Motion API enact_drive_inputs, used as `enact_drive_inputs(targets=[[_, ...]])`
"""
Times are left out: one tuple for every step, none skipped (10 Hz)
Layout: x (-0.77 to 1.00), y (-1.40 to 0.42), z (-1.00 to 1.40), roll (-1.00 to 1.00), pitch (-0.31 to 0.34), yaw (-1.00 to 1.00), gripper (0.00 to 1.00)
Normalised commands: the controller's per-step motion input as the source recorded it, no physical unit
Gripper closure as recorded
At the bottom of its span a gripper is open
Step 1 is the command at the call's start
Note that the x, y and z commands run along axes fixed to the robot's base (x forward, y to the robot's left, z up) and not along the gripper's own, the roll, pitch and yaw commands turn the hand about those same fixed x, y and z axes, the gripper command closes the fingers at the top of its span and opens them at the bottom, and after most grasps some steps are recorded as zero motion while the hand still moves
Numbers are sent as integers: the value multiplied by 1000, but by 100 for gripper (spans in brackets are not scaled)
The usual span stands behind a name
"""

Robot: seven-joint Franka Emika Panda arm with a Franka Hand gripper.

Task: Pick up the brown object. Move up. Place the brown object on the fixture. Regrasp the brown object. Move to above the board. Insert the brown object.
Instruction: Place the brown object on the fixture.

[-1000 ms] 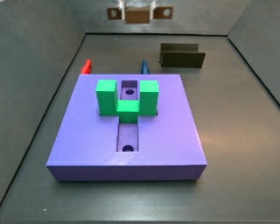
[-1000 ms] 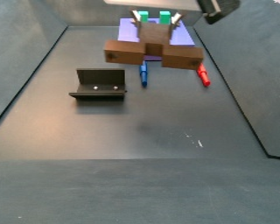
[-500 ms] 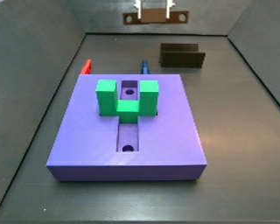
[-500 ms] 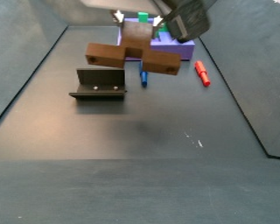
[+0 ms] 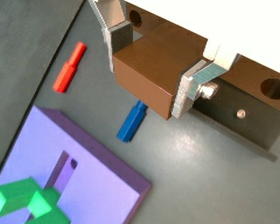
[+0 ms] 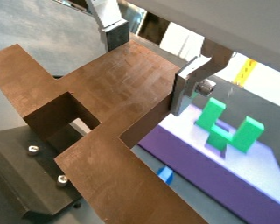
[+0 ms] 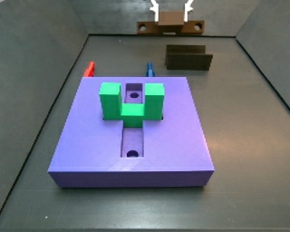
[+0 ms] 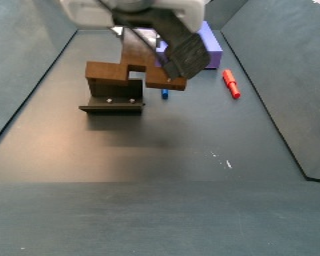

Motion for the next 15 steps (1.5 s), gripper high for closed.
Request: enact_drive_inputs(targets=[[780, 0, -174, -343, 297, -11, 100], [100, 0, -194, -89, -34, -206, 100], [49, 0, -209, -51, 0, -214, 100], [171, 3, -411, -43, -51, -114, 100], [0, 0, -391, 71, -17, 0, 100], [0, 0, -434, 74, -100, 11, 100], [106, 0, -351, 226, 0, 183, 100], [240, 0, -266, 134, 26, 309, 100], [274, 0, -240, 69, 6, 209, 100], [449, -6, -223, 0, 0, 203, 100], [477, 0, -211, 0, 0, 166, 100], [449, 17, -180, -3, 0, 57, 100], [303, 77, -240, -9, -31, 0, 100], [243, 77, -254, 0, -34, 0, 100], [126, 91, -251, 0, -20, 0, 100]])
